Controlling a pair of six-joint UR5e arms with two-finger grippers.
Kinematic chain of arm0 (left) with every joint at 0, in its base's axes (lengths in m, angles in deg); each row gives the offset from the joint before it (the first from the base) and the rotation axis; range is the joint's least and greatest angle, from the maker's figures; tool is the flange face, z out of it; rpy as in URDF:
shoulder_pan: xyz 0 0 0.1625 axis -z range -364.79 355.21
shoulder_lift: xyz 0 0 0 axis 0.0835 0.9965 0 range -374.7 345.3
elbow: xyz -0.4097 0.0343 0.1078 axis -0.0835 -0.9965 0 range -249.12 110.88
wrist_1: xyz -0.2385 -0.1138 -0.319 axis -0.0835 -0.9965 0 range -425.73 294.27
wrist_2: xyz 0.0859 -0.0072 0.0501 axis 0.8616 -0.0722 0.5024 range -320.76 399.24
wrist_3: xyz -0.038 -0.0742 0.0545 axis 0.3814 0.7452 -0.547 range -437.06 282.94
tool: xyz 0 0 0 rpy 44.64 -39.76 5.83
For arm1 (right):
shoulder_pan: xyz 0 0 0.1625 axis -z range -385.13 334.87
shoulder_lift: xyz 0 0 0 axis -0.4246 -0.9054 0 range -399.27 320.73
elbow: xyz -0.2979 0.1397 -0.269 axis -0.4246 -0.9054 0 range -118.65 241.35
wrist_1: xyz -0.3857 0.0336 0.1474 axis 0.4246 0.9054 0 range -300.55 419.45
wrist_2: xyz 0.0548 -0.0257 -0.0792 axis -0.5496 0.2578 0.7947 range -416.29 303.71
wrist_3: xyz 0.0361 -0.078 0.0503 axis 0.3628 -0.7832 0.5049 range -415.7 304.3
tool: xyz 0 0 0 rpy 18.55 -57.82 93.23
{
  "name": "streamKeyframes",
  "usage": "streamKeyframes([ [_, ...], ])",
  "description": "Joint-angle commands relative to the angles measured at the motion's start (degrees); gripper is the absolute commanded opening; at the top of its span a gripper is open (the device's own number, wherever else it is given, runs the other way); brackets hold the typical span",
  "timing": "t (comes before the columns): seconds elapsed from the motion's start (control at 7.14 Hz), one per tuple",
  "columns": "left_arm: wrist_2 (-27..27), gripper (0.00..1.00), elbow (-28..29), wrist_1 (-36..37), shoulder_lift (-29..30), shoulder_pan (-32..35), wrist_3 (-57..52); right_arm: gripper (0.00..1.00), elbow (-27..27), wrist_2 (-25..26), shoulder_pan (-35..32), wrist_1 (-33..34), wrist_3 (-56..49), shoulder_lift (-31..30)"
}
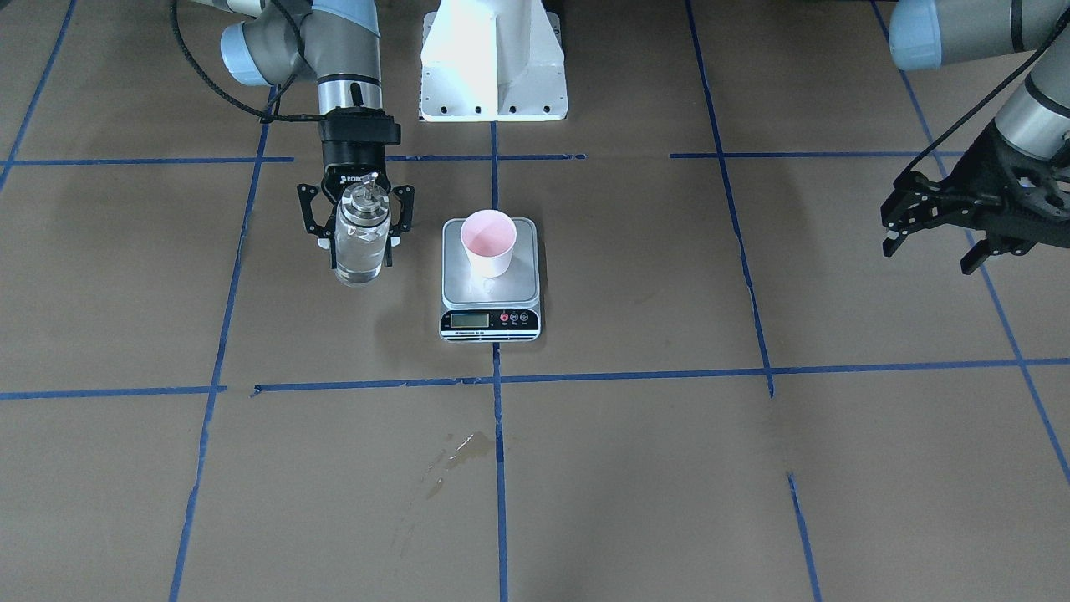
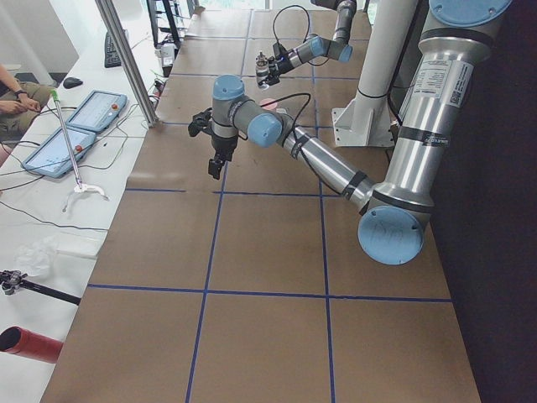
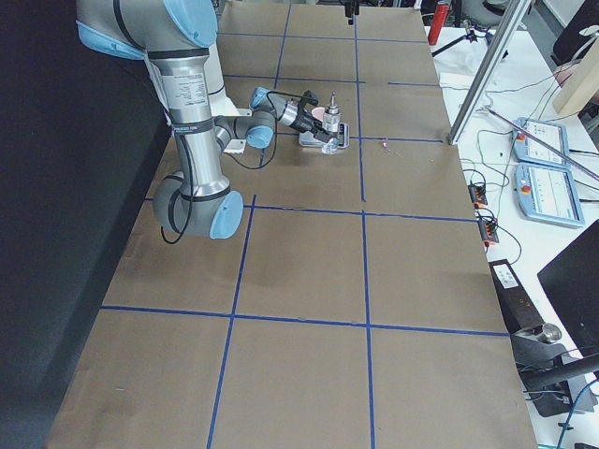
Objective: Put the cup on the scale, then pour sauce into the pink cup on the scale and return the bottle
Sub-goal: 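Lift the bottle with the right gripper and carry it beside the cup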
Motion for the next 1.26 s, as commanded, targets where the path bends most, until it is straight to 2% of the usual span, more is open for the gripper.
streamKeyframes([
  [0.0, 0.0, 0.92, 0.3, 0.0, 0.0, 0.0, -2.5, 0.0, 0.8, 0.3, 0.3, 1.3, -2.5, 0.2],
  [0.14, 0.0, 0.92, 0.3, 0.0, 0.0, 0.0, -2.7, 0.0, 0.5, 0.7, 0.7, 3.3, -2.6, 0.2],
  [0.56, 0.0, 0.92, 0.4, 0.1, 0.1, 0.0, -2.7, 0.0, 0.9, 3.0, 1.0, 22.3, -3.0, 7.3],
  [1.12, -0.1, 0.92, 1.4, 0.0, 0.2, 0.0, -2.7, 0.0, 0.7, 9.9, 3.1, 34.8, -9.2, 7.5],
])
